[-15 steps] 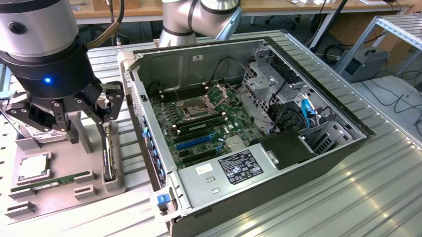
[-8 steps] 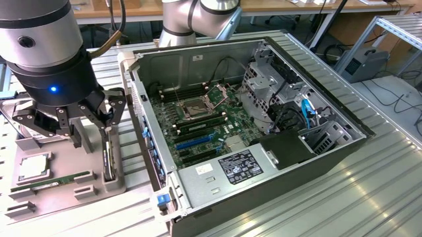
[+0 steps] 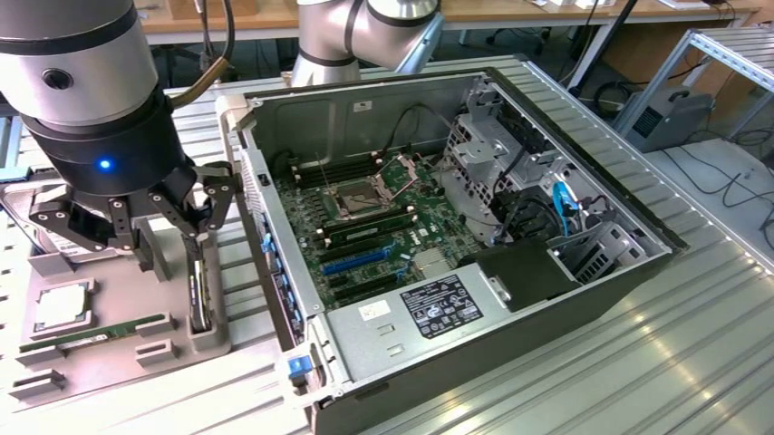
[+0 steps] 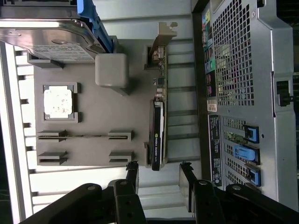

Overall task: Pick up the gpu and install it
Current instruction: 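Pick up the gpu and move the gpu toward the slot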

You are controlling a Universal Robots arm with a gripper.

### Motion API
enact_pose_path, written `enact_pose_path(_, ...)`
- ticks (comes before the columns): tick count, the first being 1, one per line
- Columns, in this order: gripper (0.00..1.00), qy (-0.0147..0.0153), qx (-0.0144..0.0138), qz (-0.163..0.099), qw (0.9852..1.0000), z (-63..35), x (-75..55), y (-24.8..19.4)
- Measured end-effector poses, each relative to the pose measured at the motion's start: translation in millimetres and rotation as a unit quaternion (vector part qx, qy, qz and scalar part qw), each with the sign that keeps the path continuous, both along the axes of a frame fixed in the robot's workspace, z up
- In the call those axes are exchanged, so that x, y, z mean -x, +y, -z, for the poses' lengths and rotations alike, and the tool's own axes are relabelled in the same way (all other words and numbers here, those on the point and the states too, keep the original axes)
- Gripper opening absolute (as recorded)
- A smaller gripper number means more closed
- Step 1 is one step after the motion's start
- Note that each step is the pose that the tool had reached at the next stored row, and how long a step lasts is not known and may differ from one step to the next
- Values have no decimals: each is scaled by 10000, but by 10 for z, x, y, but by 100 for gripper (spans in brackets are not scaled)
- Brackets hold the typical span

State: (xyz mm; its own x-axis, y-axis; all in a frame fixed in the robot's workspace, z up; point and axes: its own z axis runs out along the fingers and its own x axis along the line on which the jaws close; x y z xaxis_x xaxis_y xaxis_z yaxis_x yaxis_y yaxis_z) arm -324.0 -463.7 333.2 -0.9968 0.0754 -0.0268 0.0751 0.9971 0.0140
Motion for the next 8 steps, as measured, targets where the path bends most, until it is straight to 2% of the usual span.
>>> enact_pose_path(8, 48, 0, 1, 0, 10000, 9, -31, 4)
